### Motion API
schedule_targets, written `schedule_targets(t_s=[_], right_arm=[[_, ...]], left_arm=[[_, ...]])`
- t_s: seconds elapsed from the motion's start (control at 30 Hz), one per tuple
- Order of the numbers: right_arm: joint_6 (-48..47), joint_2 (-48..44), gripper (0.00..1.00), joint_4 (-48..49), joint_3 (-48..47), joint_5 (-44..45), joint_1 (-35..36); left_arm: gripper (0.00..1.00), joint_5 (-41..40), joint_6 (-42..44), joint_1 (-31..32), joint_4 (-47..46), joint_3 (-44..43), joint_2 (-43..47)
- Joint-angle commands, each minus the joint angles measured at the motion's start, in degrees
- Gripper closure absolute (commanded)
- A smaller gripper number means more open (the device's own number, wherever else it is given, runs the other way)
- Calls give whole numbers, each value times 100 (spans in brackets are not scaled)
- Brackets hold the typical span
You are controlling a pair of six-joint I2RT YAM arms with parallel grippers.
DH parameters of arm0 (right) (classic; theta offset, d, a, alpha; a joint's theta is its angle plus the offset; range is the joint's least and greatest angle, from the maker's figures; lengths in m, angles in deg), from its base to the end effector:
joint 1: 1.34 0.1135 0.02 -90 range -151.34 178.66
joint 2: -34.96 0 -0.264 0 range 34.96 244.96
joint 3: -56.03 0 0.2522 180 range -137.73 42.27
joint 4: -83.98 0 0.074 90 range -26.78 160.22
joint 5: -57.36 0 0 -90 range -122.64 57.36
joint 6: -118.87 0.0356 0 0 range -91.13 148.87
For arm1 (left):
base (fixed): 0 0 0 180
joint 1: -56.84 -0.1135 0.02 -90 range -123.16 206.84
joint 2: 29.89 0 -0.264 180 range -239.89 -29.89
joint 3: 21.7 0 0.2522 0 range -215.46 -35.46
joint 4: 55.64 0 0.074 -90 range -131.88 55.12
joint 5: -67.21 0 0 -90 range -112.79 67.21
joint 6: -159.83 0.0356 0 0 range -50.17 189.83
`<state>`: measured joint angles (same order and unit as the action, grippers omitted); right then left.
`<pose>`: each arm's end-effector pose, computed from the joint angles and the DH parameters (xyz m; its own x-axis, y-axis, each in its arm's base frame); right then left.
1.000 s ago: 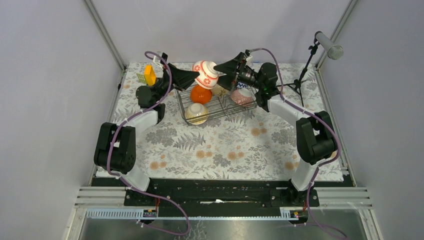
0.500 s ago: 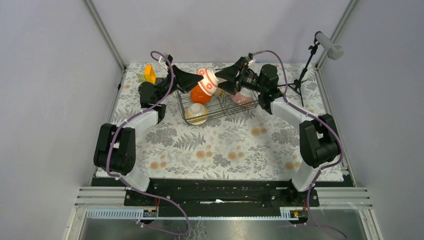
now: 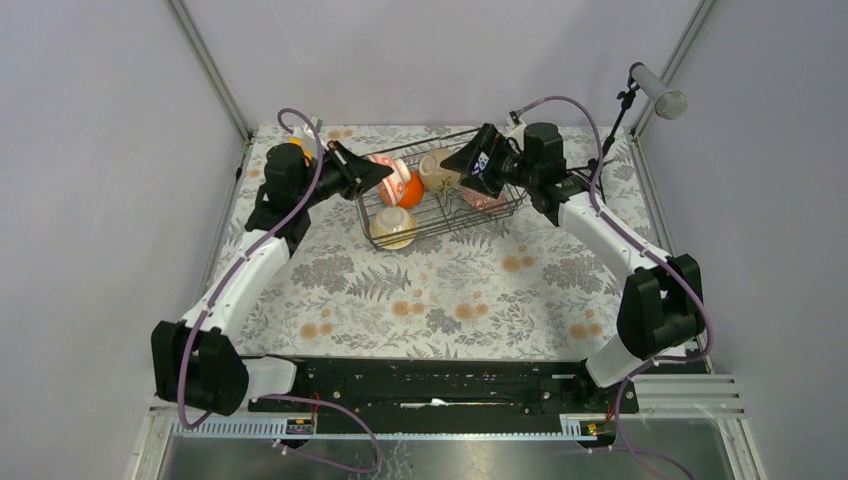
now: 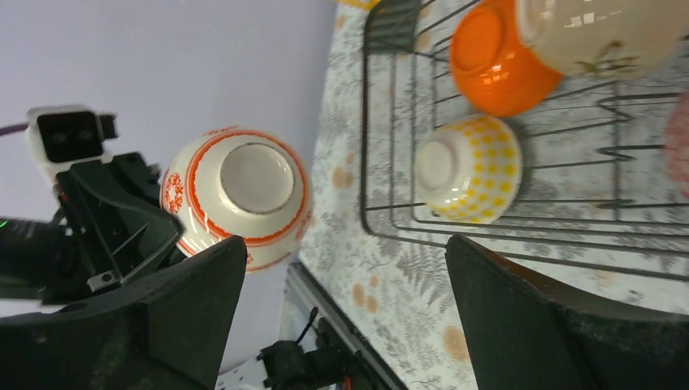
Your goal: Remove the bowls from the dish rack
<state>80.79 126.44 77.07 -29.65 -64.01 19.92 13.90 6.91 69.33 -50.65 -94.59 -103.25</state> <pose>0.3470 0.1549 0.3290 -0.7427 0.4322 -0.5115 -0.3214 0.4400 0.8385 0.2870 -0.0854 0.3546 -0.7137 -0.5732 -0.4025 0.2606 0.3162 -0.9122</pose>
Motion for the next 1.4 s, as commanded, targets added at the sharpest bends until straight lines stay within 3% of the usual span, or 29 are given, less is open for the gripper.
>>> schedule_targets(t_s=[0.0, 0.27, 0.47, 0.6, 0.83, 1.1, 1.37], right_arm=[[-878, -483, 0, -1222, -409, 892, -9], [-1439, -821, 0, -1743, -550, 1210, 253], [-1911, -948, 0, -2104, -737, 1609, 705], [-2039, -1027, 0, -2172, -737, 1709, 822], [-2376, -1213, 0, -2294, -670, 1900, 842], [-2566, -1218, 0, -2294, -567, 1812, 852], [-2718, -1057, 0, -2294, -703, 1802, 872]], left_arm=[[100, -1813, 1498, -10, 2442, -637, 448], [100, -4838, 1624, -26, 4666, -1537, 94], [100, -5651, 1223, -254, 5412, -2165, -935], [100, -5894, 963, -598, 6058, -2961, -1980], [100, -6270, 1332, -816, 6590, -4201, -3570], [100, -6095, 1423, -1242, 6595, -4884, -4530], [100, -5804, 1475, -1589, 6589, -4979, -4977]])
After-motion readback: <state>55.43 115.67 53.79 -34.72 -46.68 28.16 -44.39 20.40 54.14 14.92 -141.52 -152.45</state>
